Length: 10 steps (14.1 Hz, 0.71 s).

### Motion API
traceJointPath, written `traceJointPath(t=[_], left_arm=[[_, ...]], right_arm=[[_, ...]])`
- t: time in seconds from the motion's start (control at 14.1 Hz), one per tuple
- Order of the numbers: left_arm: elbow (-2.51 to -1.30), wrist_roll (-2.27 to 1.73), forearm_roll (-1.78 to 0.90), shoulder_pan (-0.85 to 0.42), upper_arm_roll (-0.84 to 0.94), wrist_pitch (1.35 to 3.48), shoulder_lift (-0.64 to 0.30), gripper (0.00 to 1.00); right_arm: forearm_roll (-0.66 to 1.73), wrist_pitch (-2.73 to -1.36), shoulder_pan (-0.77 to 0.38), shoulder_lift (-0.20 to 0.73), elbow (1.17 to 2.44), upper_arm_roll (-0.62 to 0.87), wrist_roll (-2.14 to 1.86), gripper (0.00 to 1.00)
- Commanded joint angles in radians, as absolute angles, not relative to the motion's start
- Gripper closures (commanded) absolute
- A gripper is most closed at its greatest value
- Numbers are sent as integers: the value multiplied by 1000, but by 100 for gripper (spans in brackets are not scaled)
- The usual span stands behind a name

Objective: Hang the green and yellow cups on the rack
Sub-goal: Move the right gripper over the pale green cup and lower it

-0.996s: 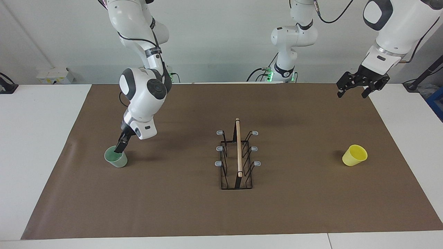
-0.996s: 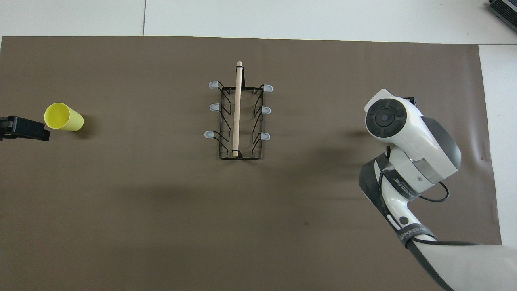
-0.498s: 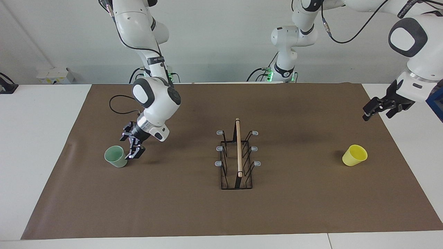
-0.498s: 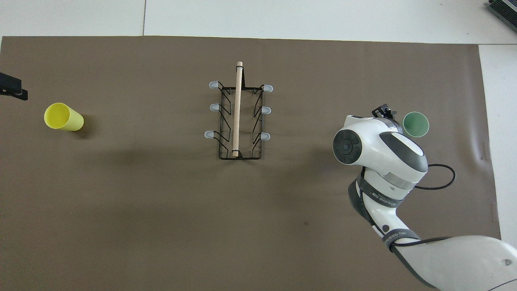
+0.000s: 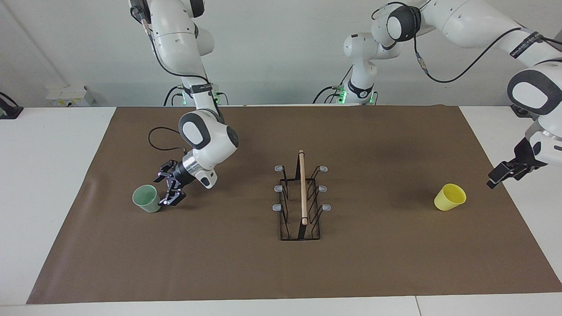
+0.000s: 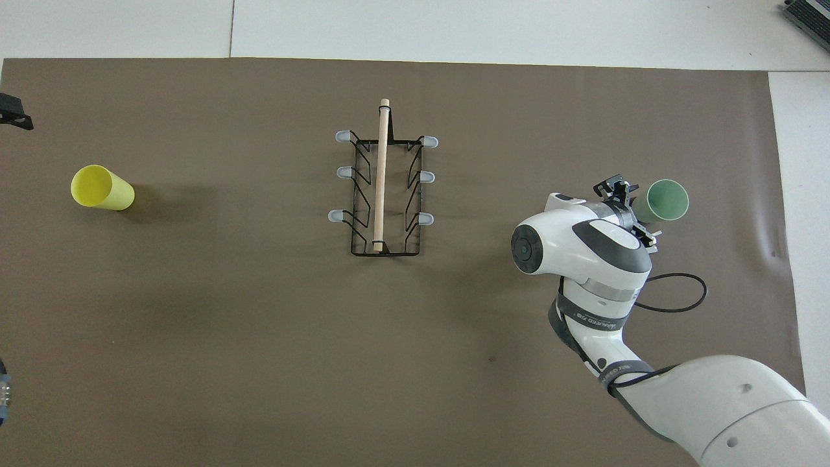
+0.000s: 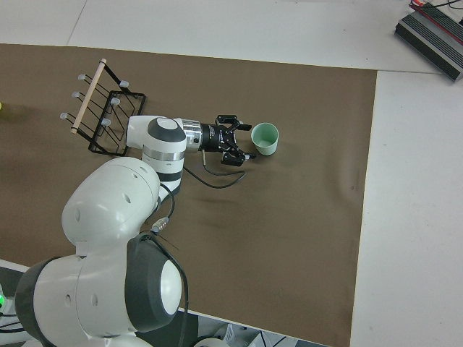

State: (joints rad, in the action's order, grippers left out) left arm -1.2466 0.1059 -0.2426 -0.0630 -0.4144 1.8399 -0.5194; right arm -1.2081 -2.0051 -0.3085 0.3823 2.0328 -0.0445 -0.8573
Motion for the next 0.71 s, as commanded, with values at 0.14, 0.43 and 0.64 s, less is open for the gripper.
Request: traceJointPath(t=[0.14,0.43,0.64], left_arm=[[-1239,-29,-481,-45,-535,1845,-612,0],[-1369,-203,-639,-21,-577,1844,-608,0],[-1478,-398,-759,-25,-611,1833,-577,0]], right_arm=[[-1307,-1982,-307,414,2042,-46,-740,0],[-1338,-2000,-273,428,2042,-46,-693,0],[-1368,-2032,-247,433,2043,-46,-686,0]])
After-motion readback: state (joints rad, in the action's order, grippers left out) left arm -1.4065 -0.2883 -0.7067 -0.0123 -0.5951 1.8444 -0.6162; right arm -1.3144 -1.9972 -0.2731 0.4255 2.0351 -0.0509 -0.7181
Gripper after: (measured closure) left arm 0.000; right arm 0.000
